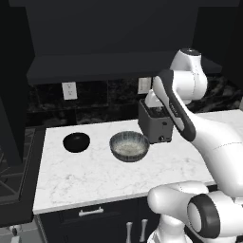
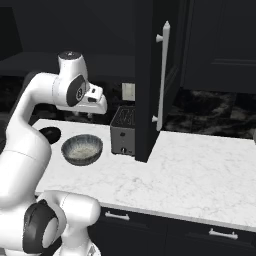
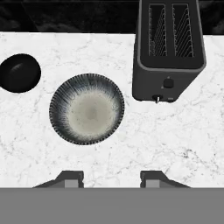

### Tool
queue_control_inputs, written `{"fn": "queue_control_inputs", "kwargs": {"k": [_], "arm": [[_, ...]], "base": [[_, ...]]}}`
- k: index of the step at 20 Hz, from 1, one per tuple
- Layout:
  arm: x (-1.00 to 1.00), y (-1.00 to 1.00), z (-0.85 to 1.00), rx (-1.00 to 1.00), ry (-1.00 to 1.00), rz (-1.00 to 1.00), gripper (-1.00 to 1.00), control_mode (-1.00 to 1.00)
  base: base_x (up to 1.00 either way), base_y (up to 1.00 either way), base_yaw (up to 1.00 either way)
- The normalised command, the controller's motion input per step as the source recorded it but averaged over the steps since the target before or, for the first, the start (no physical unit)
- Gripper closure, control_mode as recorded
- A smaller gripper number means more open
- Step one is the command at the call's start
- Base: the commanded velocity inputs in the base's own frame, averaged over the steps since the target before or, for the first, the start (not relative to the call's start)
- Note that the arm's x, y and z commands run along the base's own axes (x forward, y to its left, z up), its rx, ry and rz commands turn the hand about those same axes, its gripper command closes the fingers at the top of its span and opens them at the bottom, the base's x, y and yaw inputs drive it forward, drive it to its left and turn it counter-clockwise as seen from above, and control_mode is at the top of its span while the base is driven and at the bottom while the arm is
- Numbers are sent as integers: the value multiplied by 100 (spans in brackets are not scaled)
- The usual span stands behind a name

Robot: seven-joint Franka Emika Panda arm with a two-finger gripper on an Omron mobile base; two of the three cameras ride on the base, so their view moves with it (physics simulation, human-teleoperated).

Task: Pick up the bowls on the counter and stack them on top of one another in the open cabinet. Place the smaller bowl on top of the larger bowl.

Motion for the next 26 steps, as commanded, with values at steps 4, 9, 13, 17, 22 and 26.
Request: {"fn": "queue_control_inputs", "kwargs": {"k": [4, 9, 13, 17, 22, 26], "arm": [[-31, 35, 0, 2, 0, 0, -100, -100], [-42, 95, -13, 0, 0, 0, -100, -100], [-6, 100, -33, 0, 0, -1, -100, -100], [0, 100, -39, 0, 0, -4, -100, -100], [13, 98, -46, 0, 1, -7, -100, -100], [61, 66, -65, 0, 6, -14, -100, -100]], "base": [[0, 0, 0], [0, 0, 0], [0, 0, 0], [0, 0, 0], [0, 0, 0], [0, 0, 0]]}}
